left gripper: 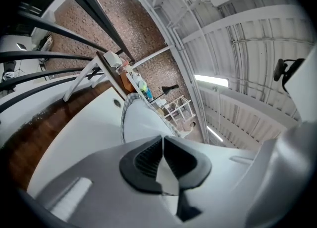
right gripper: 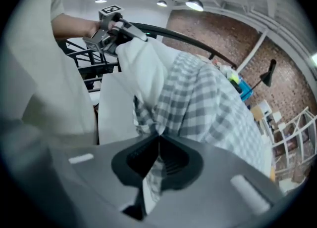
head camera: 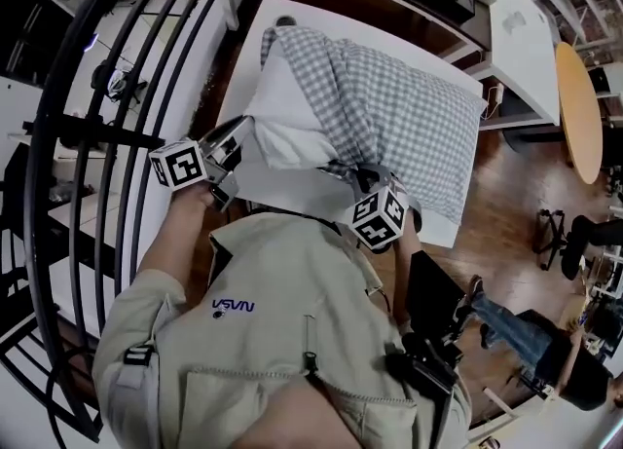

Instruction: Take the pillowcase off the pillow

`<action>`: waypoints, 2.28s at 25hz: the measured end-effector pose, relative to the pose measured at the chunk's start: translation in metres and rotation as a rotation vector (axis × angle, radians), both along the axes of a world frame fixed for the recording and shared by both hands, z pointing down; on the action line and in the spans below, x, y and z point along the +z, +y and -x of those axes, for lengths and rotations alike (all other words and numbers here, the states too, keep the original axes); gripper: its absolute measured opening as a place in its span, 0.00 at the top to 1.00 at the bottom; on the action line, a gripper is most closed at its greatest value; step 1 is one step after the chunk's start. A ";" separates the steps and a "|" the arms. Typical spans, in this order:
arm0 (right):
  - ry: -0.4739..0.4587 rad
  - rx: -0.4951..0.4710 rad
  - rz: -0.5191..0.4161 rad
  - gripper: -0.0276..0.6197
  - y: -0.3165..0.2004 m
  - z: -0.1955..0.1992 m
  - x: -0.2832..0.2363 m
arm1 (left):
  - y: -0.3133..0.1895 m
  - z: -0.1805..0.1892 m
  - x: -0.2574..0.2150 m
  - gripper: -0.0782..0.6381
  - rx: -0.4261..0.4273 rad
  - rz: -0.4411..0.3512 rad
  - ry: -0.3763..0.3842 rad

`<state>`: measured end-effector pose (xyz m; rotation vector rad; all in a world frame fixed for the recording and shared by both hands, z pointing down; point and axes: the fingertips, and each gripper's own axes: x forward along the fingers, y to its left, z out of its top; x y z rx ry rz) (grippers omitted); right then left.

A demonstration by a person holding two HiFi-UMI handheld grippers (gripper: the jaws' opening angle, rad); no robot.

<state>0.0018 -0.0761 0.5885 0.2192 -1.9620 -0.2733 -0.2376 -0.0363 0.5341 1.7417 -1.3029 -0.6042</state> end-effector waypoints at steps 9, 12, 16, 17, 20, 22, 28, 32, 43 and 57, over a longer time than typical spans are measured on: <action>-0.147 0.012 0.171 0.88 0.030 0.023 -0.018 | 0.027 -0.014 0.036 0.79 0.040 0.018 -0.074; -0.295 0.032 0.186 0.88 0.027 0.041 -0.060 | 0.034 -0.013 0.021 0.68 0.060 -0.019 -0.148; -0.430 0.080 0.094 0.88 -0.005 0.066 -0.093 | 0.016 0.006 0.008 0.68 -0.002 -0.045 -0.282; -0.460 0.095 0.075 0.87 -0.014 0.073 -0.097 | 0.006 0.012 0.005 0.68 -0.018 -0.051 -0.305; -0.541 0.146 0.057 0.86 -0.033 0.093 -0.110 | -0.030 0.027 0.002 0.68 -0.025 -0.048 -0.361; -0.563 0.153 0.047 0.84 -0.042 0.108 -0.116 | -0.054 0.037 0.005 0.65 -0.019 -0.028 -0.386; -0.602 0.147 0.054 0.82 -0.066 0.158 -0.128 | -0.113 0.060 0.035 0.58 0.019 0.045 -0.361; -0.598 0.161 0.067 0.81 -0.082 0.186 -0.131 | -0.138 0.050 0.055 0.51 0.119 0.077 -0.293; -0.411 0.206 0.075 0.70 -0.137 0.231 -0.081 | -0.099 -0.020 0.015 0.84 0.291 -0.127 -0.556; -0.324 0.426 -0.230 0.95 -0.237 0.146 -0.106 | -0.047 -0.026 -0.056 0.86 0.187 -0.266 -0.601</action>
